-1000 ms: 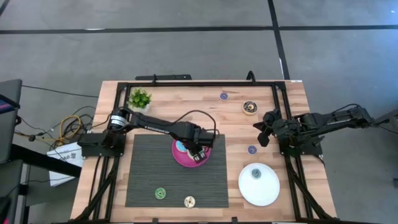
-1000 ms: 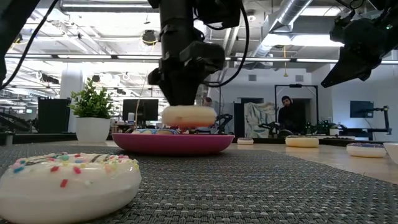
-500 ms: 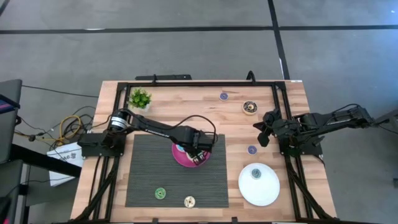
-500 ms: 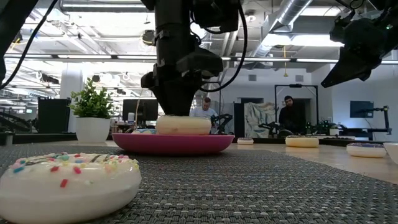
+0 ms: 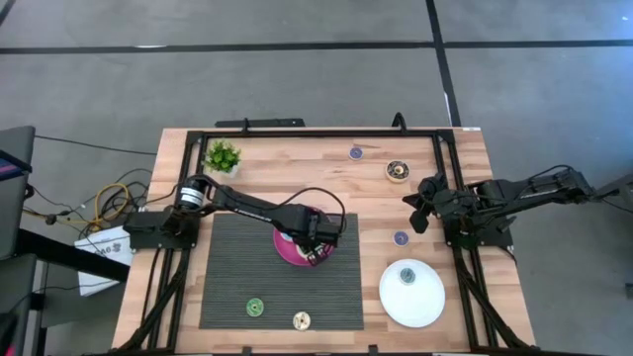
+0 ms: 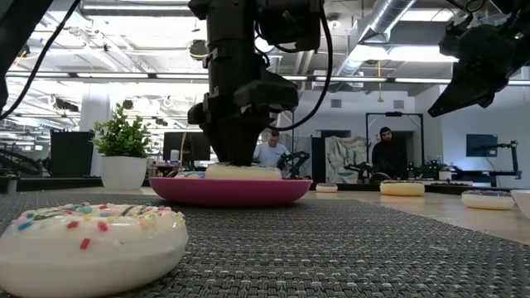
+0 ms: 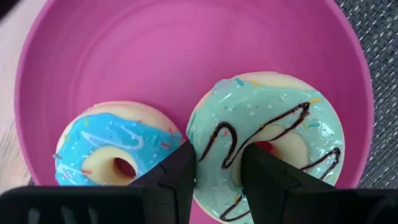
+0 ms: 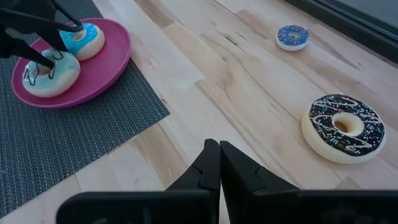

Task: Pick & Place donuts
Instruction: Put the large light green donut on the pink plate, then put the small white donut on the white plate

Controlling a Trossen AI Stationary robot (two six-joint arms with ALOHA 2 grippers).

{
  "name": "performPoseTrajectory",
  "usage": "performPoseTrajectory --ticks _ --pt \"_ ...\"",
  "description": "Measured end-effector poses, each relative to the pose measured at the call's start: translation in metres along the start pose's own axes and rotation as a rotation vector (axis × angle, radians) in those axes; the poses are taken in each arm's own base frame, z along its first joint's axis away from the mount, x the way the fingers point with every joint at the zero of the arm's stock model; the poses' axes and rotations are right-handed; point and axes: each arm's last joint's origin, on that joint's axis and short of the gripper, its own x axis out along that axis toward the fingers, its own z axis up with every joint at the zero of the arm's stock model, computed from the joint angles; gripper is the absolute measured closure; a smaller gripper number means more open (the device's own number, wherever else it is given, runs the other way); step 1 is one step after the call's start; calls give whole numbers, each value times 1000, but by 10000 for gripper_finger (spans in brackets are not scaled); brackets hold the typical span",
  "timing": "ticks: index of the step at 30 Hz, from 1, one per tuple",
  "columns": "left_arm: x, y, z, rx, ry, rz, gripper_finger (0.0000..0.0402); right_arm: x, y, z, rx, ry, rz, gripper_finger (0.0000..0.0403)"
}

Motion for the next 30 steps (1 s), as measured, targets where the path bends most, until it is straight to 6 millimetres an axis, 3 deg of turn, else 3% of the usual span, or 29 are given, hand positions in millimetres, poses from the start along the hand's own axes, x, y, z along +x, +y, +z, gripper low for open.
performPoseTrajectory --ticks 9,24,30 --pt "0 0 0 -6 -3 5 274 0 0 0 0 0 0 402" --pt "0 0 -1 -23 16 -4 180 0 0 0 1 -1 0 402" --pt "-12 0 -1 -40 4 -24 170 0 0 0 3 -4 2 402"
